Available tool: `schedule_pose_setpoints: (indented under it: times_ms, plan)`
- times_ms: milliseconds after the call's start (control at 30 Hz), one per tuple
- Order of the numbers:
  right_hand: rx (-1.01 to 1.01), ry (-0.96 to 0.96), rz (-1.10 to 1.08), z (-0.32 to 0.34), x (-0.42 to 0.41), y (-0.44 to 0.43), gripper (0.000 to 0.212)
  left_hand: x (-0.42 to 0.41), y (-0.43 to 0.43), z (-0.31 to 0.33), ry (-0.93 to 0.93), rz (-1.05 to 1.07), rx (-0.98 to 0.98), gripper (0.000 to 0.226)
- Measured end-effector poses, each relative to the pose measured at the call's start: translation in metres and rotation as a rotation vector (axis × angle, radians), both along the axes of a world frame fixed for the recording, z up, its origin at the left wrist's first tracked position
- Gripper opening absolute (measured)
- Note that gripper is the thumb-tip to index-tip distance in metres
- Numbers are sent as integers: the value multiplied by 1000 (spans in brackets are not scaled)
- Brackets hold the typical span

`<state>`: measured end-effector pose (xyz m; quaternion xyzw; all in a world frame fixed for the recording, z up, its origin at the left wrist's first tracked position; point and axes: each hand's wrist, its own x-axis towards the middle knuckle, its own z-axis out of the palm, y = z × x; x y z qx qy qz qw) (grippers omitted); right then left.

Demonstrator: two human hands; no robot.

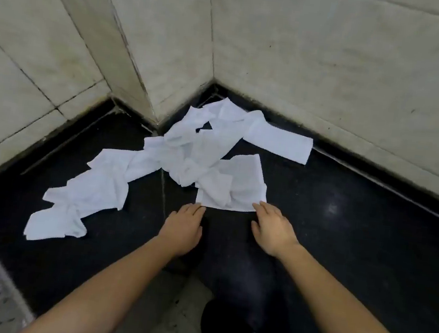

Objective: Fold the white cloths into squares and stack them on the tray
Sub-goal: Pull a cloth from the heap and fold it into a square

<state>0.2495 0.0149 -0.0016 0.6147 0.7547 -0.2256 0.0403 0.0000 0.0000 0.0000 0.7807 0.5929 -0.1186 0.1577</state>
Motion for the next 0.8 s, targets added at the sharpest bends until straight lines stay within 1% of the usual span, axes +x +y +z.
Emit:
schedule_pose_setpoints:
  times_ms: [67, 100, 167, 267, 333, 400, 500, 600, 700, 800]
  plan:
    - [-26, 35, -82, -14, 6, 13, 56, 11, 24, -10, -4, -35, 10, 59]
    - [-21, 14, -90, -24, 9, 17, 54, 14, 35, -18, 7, -46, 35, 58]
    - [-14, -41, -70, -36, 10, 21, 43, 17, 54, -30, 40, -41, 23, 54]
    - [21, -72, -71, -46, 10, 26, 19, 16, 72, -45, 19, -82, 62, 39]
    - [0, -103, -31, -44, 8, 33, 16, 10, 78, -50, 25, -142, 86, 33]
    - [-8, -77, -8, -35, 4, 43, 17, 3, 86, -48, 30, -147, 70, 27]
    - [4, 5, -41, -17, -4, 63, 22, -9, 103, -29, 24, -85, 95, 19]
    - [39, 95, -104, 10, -17, 84, 32, -23, 129, 0, -67, -43, 168, 16]
    - [175, 183, -205, 43, -26, 100, 40, -30, 161, 29, -228, -41, 267, 24]
    - [343, 191, -312, 76, -27, 106, 47, -18, 186, 68, -335, -81, 398, 31]
